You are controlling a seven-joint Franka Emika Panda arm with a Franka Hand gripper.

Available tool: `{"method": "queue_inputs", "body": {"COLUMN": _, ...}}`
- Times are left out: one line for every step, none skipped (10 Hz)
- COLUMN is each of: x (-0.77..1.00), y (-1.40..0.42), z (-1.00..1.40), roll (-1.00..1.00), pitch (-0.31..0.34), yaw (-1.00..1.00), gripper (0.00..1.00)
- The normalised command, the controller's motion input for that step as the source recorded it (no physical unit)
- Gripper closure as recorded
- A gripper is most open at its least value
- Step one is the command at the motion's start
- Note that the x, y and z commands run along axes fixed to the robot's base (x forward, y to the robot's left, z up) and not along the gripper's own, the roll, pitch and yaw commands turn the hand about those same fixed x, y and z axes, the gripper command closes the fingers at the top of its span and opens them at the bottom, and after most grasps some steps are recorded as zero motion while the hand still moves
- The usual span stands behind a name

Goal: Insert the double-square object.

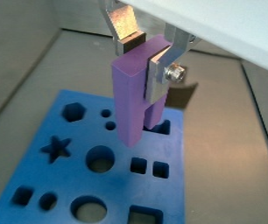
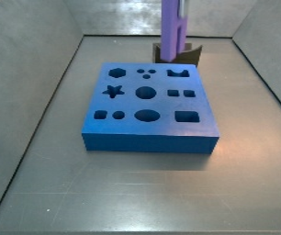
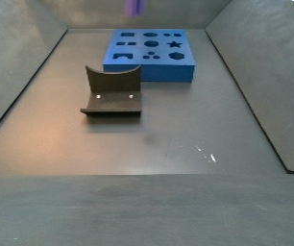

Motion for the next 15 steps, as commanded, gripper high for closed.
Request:
{"method": "queue_inputs", "body": {"x": 0.10, "y": 0.21, "z": -0.71, "roll": 0.00, "pitch": 0.120, "yaw": -0.88, "gripper": 1.00}}
{"method": "queue_inputs", "body": {"x": 0.00, "y": 0.10, "z": -0.71, "roll": 0.00, "pitch": 0.137, "yaw": -0.98, "gripper": 1.00}}
{"method": "queue_inputs", "body": {"x": 0.00, "y": 0.05, "z": -0.61, "roll": 0.00, "pitch": 0.150, "yaw": -1.00, "gripper": 1.00}}
{"method": "queue_inputs", "body": {"x": -0.06, "y": 0.00, "z": -0.38, "roll": 0.02, "pitch": 0.136, "yaw": -1.00, "gripper": 1.00}}
{"method": "queue_inputs", "body": {"x": -0.05, "y": 0.00, "z": -0.23, "roll": 0.05, "pitch": 0.096, "yaw": -1.00, "gripper": 1.00}}
{"method": "queue_inputs", "body": {"x": 0.00, "y": -0.03, "z": -0.07, "roll": 0.00, "pitch": 0.030, "yaw": -1.00, "gripper": 1.00}}
{"method": "queue_inputs", "body": {"x": 0.09, "y": -0.08, "z": 0.00, "roll": 0.00, "pitch": 0.004, "yaw": -0.95, "gripper": 1.00}}
{"method": "queue_inputs", "body": {"x": 0.19, "y": -0.09, "z": 0.00, "roll": -0.01, "pitch": 0.006, "yaw": -0.87, "gripper": 1.00}}
{"method": "queue_inputs", "body": {"x": 0.42, "y": -0.09, "z": -0.02, "roll": 0.00, "pitch": 0.000, "yaw": -0.68, "gripper": 1.00}}
{"method": "queue_inputs", "body": {"x": 0.49, "y": -0.09, "z": -0.08, "roll": 0.00, "pitch": 0.000, "yaw": -0.62, "gripper": 1.00}}
{"method": "queue_inputs", "body": {"x": 0.51, "y": -0.07, "z": -0.15, "roll": 0.01, "pitch": 0.000, "yaw": -0.60, "gripper": 1.00}}
{"method": "queue_inputs", "body": {"x": 0.59, "y": -0.23, "z": -0.43, "roll": 0.03, "pitch": 0.019, "yaw": -0.43, "gripper": 1.00}}
{"method": "queue_inputs", "body": {"x": 0.44, "y": -0.24, "z": -0.47, "roll": 0.00, "pitch": 0.057, "yaw": -0.51, "gripper": 1.00}}
{"method": "queue_inputs", "body": {"x": 0.11, "y": -0.13, "z": -0.43, "roll": 0.00, "pitch": 0.050, "yaw": -0.83, "gripper": 1.00}}
{"method": "queue_inputs", "body": {"x": 0.26, "y": -0.05, "z": -0.19, "roll": 0.00, "pitch": 0.114, "yaw": -0.64, "gripper": 1.00}}
